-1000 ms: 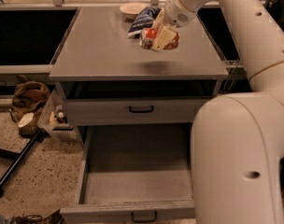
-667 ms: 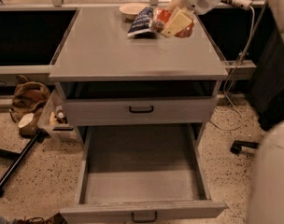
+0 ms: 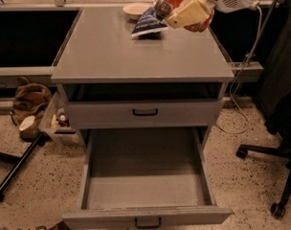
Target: Place coke can into middle drawer
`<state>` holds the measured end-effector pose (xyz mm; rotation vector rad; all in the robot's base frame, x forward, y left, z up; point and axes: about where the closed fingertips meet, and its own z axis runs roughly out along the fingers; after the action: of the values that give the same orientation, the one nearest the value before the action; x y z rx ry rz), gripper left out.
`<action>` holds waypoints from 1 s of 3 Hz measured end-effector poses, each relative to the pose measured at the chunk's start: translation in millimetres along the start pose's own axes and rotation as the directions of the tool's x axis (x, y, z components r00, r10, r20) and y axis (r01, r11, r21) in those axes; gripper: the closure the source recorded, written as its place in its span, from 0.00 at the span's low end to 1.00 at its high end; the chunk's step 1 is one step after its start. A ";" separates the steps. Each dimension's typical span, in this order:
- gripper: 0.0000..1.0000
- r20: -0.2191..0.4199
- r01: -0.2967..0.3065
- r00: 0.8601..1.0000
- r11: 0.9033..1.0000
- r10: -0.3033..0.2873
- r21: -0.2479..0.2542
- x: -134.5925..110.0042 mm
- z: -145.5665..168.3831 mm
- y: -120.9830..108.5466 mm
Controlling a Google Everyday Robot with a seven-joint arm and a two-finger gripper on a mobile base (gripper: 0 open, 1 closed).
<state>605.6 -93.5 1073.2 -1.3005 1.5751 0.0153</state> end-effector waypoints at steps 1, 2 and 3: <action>1.00 0.000 0.000 1.000 1.000 0.000 0.000 0.0 0.0 0.0; 1.00 -0.017 -0.025 1.000 1.000 0.025 -0.011 10.3 3.3 18.3; 1.00 0.004 -0.121 0.993 0.993 0.121 0.014 11.2 -4.8 54.4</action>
Offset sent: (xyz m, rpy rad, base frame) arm -0.0260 0.0004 -0.0552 0.0127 0.0853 -0.0442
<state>564.7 -81.8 1037.3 -1.1921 1.6463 0.0822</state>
